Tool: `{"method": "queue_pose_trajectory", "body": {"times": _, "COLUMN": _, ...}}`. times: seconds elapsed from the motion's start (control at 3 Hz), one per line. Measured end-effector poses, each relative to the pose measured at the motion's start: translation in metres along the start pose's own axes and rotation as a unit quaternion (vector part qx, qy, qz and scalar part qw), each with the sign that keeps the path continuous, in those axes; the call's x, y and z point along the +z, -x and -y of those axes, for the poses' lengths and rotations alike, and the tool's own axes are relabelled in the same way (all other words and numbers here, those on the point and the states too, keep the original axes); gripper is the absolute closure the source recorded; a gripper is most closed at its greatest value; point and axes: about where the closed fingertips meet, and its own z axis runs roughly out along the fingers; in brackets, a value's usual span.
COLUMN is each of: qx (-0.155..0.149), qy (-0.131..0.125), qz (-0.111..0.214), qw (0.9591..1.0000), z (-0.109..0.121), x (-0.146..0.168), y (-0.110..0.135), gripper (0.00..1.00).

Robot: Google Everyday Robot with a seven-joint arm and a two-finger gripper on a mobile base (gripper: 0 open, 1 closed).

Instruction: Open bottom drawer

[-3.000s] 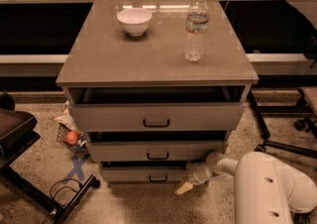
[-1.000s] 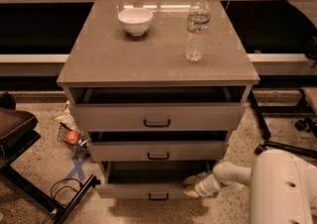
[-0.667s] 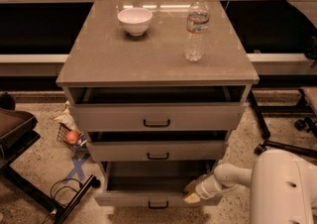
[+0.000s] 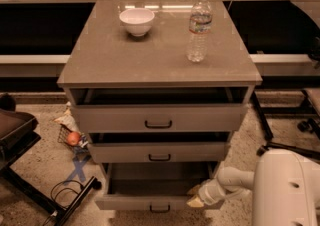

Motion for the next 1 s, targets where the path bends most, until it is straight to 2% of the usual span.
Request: {"method": "queue_pose_trajectory", "body": {"times": 1.0, "qx": 0.008, "qy": 0.013, "qz": -0.012, "qw": 0.9998, "z": -0.010, "x": 0.000, "y": -0.009, "gripper": 1.00}}
